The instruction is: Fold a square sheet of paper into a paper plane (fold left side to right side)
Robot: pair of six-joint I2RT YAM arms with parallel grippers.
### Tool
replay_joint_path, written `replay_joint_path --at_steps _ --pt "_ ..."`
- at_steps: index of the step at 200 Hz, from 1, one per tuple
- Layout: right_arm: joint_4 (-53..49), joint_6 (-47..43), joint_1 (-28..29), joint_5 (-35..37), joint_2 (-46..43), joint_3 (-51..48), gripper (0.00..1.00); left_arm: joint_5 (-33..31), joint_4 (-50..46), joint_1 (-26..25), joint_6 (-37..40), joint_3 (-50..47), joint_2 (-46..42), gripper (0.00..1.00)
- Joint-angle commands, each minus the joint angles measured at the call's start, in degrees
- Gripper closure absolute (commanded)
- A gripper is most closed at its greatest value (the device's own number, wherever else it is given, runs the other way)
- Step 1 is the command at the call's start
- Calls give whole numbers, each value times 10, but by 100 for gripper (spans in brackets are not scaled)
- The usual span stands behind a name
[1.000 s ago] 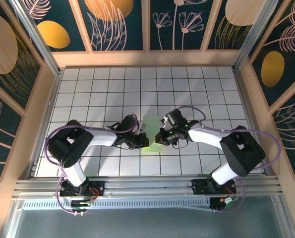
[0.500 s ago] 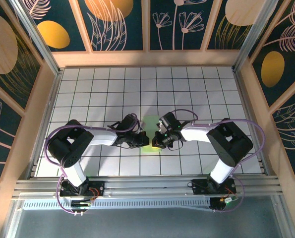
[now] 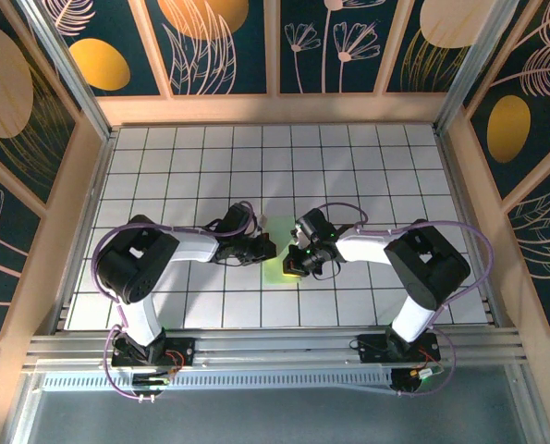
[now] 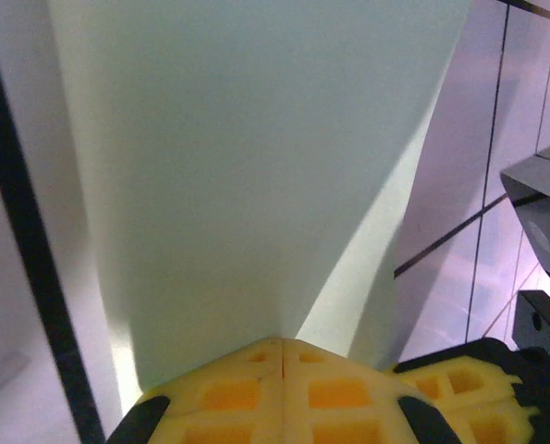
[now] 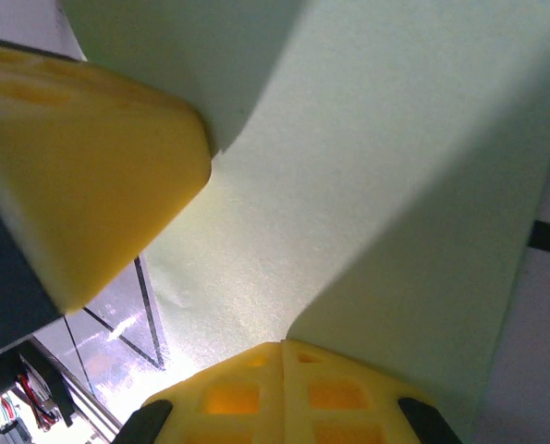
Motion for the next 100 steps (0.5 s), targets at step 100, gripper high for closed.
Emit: replay_joint_path --at_steps 100 --pt "-84 -39 -8 101 52 -18 100 -44 -6 51 65 41 42 100"
